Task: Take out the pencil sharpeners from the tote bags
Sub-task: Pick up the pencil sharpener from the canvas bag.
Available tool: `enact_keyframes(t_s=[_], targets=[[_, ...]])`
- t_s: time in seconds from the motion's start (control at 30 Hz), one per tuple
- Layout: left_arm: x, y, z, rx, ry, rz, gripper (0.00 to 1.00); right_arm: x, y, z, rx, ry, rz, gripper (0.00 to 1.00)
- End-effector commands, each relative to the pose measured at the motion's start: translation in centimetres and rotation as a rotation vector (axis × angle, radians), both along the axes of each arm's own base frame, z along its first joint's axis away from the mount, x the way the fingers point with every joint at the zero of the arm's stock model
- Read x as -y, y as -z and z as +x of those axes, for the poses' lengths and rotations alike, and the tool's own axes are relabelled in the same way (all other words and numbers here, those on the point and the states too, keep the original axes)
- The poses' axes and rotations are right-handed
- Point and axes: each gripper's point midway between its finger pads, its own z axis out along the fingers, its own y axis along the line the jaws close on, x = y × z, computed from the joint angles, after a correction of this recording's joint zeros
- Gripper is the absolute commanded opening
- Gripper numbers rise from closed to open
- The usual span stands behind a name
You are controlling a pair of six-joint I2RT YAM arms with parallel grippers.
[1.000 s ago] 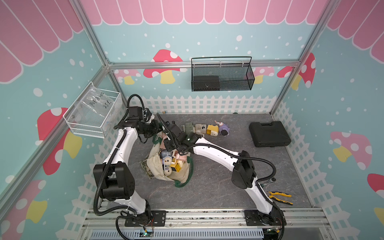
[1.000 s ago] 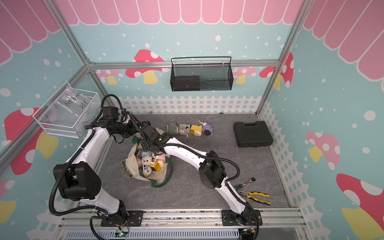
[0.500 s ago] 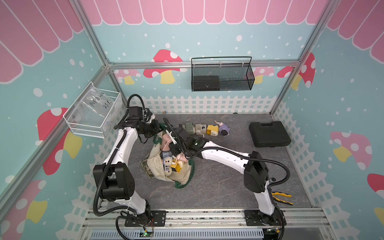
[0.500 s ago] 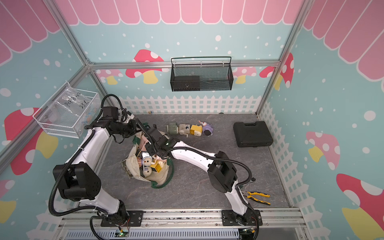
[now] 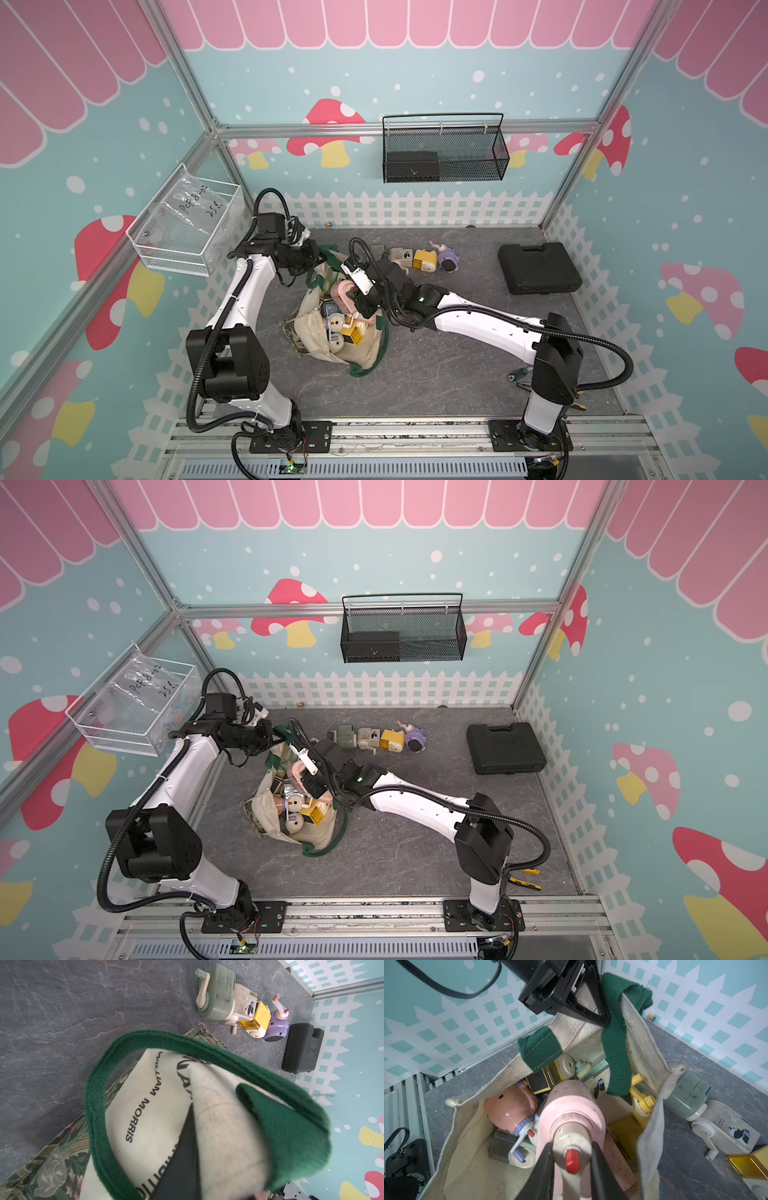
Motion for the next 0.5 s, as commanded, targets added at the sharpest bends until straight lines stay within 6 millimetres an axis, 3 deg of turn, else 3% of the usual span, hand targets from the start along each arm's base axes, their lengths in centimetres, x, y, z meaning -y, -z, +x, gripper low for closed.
enact_keyframes(t_s=[0.0,0.3,0.47], targets=[[0.3,-3.9,0.9,0.145,0.018,-0.022,0.00,-0.6,-0.9,-0.7,0.036,-0.048,0.028,0.01],[0.2,-4.0,0.9,0.147,0.016,-0.022,0.00,-1.1,2.7,-2.0,-0.054,-0.114,-0.021,0.01],[0.2,-4.0,0.9,0.148,0.015,-0.020,0.00,-1.0,5.1,-1.8,-0.096,-0.098,-0.094,0.26]])
